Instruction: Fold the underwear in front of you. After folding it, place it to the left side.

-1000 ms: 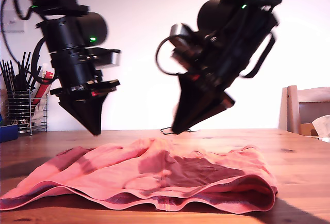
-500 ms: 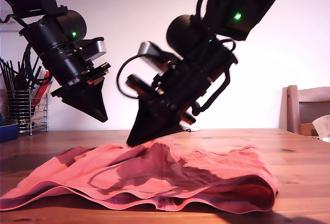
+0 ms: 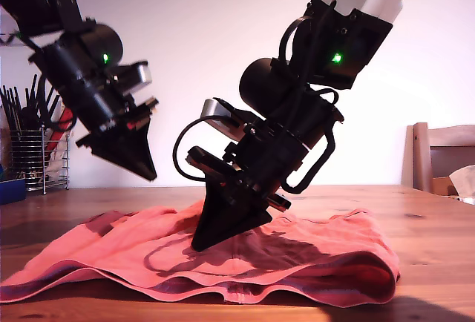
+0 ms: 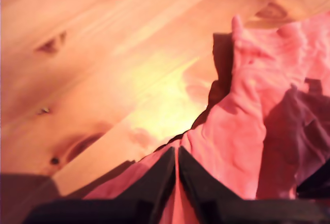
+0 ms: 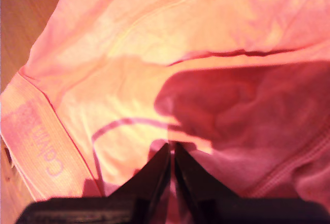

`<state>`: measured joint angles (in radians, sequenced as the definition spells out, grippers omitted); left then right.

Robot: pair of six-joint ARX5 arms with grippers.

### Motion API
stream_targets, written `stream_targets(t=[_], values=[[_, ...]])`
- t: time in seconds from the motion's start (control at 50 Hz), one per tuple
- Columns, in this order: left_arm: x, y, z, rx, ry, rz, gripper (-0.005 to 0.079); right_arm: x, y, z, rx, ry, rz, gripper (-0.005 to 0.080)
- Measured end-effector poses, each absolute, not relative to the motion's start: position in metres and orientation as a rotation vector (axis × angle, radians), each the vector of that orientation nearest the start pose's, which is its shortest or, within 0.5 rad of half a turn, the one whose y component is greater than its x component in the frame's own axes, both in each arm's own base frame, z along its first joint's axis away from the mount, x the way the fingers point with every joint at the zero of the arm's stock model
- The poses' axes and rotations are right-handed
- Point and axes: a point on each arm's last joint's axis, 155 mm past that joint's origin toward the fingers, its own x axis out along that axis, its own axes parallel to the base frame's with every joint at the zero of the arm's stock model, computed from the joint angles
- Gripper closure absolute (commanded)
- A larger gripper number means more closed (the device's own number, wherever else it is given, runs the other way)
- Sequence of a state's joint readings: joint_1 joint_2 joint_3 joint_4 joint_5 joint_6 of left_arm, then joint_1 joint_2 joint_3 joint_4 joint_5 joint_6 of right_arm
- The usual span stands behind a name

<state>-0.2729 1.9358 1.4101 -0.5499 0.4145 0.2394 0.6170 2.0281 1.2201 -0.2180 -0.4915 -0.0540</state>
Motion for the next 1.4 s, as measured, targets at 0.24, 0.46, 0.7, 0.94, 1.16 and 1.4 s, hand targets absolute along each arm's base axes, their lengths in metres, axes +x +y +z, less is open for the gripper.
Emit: stream_targets(t=[0.24, 0.46, 0.7, 0.94, 1.16, 1.4], values=[[0.433, -0.198, 0.060, 0.116, 1.028, -0.753, 0.0762, 0.331, 0.342, 0.005, -0.128, 1.044, 1.047, 0.0763], [0.440, -0.198, 0.028, 0.112, 1.056, -0.747, 0.0762, 0.329, 0.343, 0.005, -0.132, 1.042, 1.054, 0.0763], [0.455, -0.186, 0.026, 0.135, 1.026, -0.688, 0.0762, 0.326, 0.345, 0.006, -0.127, 1.044, 1.069, 0.0763], [0.429, -0.180, 0.017, 0.115, 1.132, -0.734, 0.0762, 0.326, 0.346, 0.006, -0.140, 1.035, 1.084, 0.0763], [0.408, -0.192, 0.021, 0.071, 1.164, -0.855, 0.0761, 0.325, 0.346, 0.006, -0.142, 1.034, 1.086, 0.0763], [0.387, -0.217, 0.039, -0.066, 1.154, -1.023, 0.0652, 0.324, 0.345, 0.005, -0.164, 1.030, 1.098, 0.0763]])
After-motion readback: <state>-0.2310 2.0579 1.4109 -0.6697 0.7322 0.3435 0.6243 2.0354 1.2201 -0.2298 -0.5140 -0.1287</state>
